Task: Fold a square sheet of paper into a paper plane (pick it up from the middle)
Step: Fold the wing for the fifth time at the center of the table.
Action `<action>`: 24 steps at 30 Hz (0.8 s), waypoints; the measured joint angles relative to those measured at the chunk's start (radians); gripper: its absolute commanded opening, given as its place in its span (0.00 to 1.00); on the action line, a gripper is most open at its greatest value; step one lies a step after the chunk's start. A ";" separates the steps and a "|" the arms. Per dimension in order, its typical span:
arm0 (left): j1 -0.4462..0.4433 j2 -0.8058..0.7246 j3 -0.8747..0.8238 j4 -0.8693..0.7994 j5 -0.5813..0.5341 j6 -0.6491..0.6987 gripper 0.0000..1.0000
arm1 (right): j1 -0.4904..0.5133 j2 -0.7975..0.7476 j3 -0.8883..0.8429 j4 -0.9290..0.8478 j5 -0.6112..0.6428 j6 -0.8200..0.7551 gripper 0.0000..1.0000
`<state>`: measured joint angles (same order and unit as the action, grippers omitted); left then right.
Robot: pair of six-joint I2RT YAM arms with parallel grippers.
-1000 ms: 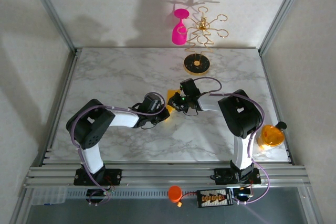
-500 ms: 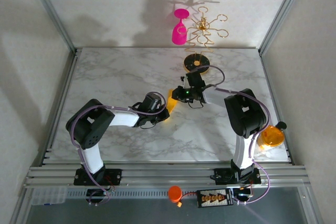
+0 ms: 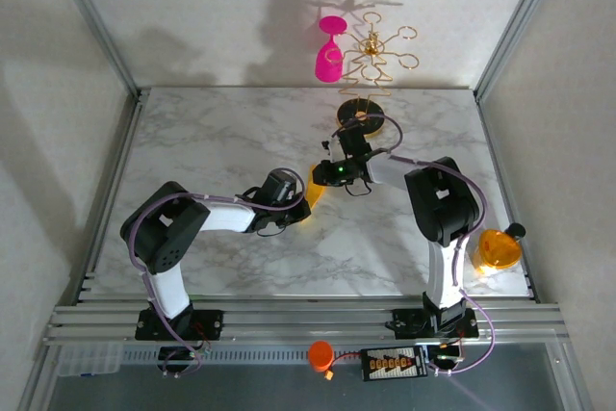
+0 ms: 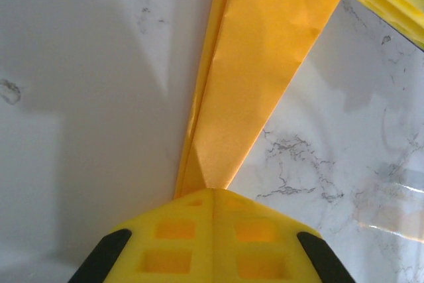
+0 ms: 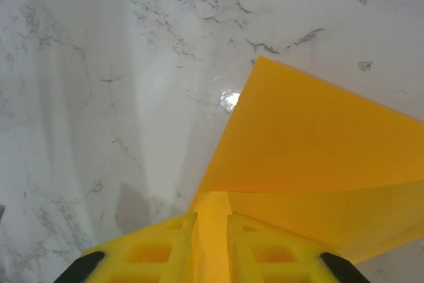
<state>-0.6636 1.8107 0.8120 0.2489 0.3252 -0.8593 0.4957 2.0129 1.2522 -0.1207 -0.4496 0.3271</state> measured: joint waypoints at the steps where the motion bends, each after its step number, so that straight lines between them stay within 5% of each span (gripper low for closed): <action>1: 0.000 0.000 0.000 0.000 0.000 0.001 0.00 | -0.001 0.008 0.003 -0.001 0.000 -0.003 0.20; 24: 0.005 -0.019 0.017 -0.067 0.025 0.043 0.06 | -0.007 0.063 0.050 -0.063 -0.010 -0.029 0.20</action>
<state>-0.6590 1.7920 0.8288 0.1822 0.3500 -0.8162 0.4889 2.0754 1.3025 -0.1841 -0.4591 0.2985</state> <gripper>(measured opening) 0.051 0.203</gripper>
